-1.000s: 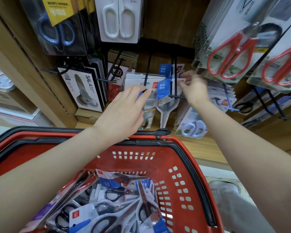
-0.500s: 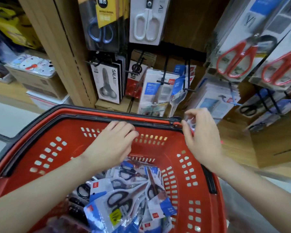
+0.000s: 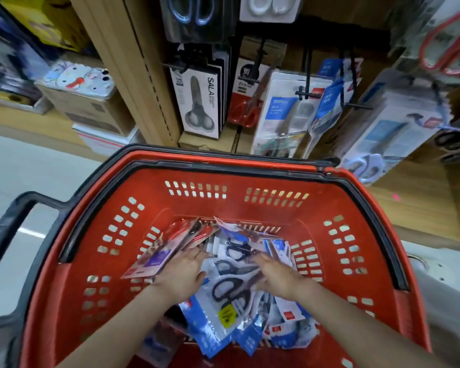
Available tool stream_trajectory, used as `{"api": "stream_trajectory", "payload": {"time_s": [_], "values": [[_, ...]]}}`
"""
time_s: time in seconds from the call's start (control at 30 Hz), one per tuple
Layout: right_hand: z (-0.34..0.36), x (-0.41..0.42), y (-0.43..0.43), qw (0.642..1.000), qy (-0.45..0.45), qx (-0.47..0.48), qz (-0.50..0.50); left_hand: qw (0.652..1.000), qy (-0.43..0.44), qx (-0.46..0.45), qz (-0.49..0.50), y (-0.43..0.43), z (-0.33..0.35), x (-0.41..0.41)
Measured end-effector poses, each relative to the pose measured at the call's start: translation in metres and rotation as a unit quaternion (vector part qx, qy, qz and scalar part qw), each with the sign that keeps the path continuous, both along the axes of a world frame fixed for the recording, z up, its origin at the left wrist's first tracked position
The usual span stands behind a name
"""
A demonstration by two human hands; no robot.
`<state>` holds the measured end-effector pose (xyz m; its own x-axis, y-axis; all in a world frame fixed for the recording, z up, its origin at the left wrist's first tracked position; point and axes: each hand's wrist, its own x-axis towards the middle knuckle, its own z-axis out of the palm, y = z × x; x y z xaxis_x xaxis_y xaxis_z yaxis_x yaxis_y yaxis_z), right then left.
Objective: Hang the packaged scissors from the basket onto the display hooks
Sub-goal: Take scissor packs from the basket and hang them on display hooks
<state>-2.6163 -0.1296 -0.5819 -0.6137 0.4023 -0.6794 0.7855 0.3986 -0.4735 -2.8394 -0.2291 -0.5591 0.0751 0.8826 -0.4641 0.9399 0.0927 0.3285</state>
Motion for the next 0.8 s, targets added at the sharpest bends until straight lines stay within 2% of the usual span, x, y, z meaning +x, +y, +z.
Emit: {"api": "stream_trajectory", "payload": {"time_s": [0.13, 0.3, 0.4, 0.6, 0.7, 0.8], "values": [[-0.024, 0.007, -0.016, 0.997, -0.07, -0.015, 0.021, 1.0, 0.017, -0.001, -0.016, 0.004, -0.008, 0.008], [-0.018, -0.002, -0.012, 0.991, -0.051, 0.082, 0.088, 0.996, -0.012, -0.087, 0.031, 0.002, -0.017, 0.02], [-0.016, -0.003, -0.006, 0.992, -0.058, 0.085, 0.076, 0.989, -0.049, -0.106, 0.092, 0.0, -0.021, 0.018], [0.0, 0.002, 0.0, 0.985, -0.038, 0.136, 0.099, 0.984, -0.059, -0.08, 0.15, 0.003, -0.002, 0.008], [0.009, -0.002, 0.005, 0.985, -0.034, 0.155, 0.063, 0.975, -0.095, -0.065, 0.191, 0.005, 0.017, 0.0], [0.021, -0.004, 0.011, 0.988, -0.024, 0.154, 0.019, 0.966, -0.122, -0.013, 0.226, 0.008, 0.047, -0.006]]}}
